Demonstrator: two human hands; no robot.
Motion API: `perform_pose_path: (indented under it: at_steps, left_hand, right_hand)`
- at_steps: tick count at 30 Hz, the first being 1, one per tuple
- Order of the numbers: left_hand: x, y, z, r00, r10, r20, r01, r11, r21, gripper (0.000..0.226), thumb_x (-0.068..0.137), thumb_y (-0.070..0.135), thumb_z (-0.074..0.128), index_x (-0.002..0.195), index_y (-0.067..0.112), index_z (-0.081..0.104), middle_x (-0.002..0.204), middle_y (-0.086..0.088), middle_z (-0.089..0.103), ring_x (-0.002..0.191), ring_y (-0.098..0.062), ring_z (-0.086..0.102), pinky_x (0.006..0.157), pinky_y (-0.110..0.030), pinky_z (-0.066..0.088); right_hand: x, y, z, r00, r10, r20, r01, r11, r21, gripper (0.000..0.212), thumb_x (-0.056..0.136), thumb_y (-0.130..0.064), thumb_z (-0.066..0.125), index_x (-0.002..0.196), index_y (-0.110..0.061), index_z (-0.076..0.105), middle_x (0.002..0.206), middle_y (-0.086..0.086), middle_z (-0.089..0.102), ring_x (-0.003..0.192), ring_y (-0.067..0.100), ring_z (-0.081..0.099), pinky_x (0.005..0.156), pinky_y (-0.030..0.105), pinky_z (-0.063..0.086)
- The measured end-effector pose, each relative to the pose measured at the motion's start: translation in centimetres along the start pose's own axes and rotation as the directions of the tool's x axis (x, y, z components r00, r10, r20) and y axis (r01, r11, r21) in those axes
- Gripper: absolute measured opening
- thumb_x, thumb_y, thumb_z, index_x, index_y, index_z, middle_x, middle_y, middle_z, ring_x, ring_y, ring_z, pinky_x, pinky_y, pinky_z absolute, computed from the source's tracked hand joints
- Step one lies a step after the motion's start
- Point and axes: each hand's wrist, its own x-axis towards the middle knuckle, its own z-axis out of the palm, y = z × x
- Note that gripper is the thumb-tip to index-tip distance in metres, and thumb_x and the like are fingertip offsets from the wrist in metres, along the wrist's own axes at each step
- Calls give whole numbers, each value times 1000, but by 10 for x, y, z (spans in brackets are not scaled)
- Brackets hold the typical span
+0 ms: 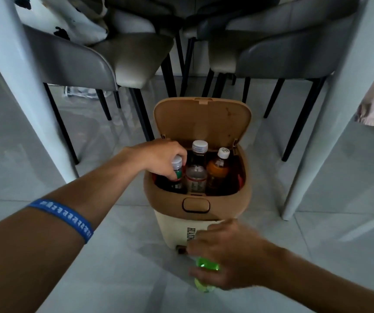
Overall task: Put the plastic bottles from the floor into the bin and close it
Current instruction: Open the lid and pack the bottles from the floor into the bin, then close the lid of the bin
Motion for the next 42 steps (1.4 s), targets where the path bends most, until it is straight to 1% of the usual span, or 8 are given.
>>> perform_pose_path:
  at_steps: [5,12,16,22,30,36,40,42]
  left_hand:
    - [-6,-5,-1,996,6,-92,-5,1000,15,38,78,42,76,113,31,66,108,10,64,94,-13,59,77,-34,51]
    - [-12,-15,-7,923,33,-383,-3,997,78,37,83,40,70,117,26,64,115,7,65,100,-15,59,81,-34,47]
    - [-13,-23,-4,918,34,-395,-44,999,-17,41,81,39,73,115,17,68,117,3,65,102,-16,60,89,-37,48]
    - [-21,-29,11,961,-8,-275,-7,999,-54,29,83,32,72,109,19,72,109,4,70,99,-14,63,80,-27,44]
    - [-20,-24,11,933,-24,-360,-32,988,-149,36,84,37,73,116,19,68,117,2,68,107,-15,62,92,-32,48]
    - [-21,-23,13,914,-3,-406,-63,987,-150,20,90,22,67,108,18,71,107,2,72,99,-15,65,84,-29,50]
    - [-17,-23,10,767,-107,-633,-25,980,-196,7,87,16,65,92,17,70,84,6,65,79,-15,64,72,-31,52]
    - [-14,-21,4,616,-211,-759,-13,960,-278,10,85,9,63,92,15,67,86,1,63,76,-15,59,70,-31,49]
  right_hand:
    - [-19,8,65,949,76,305,8,964,-266,46,85,-27,68,126,-15,50,127,13,59,91,36,63,63,43,52]
    - [-19,14,-19,951,291,-108,-251,925,286,18,88,-39,61,103,-29,62,89,-11,66,79,8,63,71,29,55]
    - [-26,16,-111,812,448,-373,-140,772,620,15,77,-35,75,88,-26,69,78,-5,71,62,13,67,55,24,55]
    - [-21,62,-177,477,619,-624,-61,732,679,13,78,-22,79,89,-19,71,75,0,76,59,13,68,56,31,61]
    - [11,78,-135,757,567,-325,-528,824,206,18,89,-36,66,104,-26,68,99,-6,64,87,8,60,82,30,50]
    - [42,95,-66,738,672,-57,-654,734,184,19,96,-29,57,113,-21,62,115,9,60,100,25,58,84,37,49]
    - [49,95,-64,766,633,-114,-643,754,-134,21,98,-21,51,115,-20,62,108,12,63,99,30,61,76,38,50]
    - [47,86,-65,757,545,-361,-622,770,-143,16,98,-22,50,108,-20,61,94,9,65,87,29,64,68,36,52]
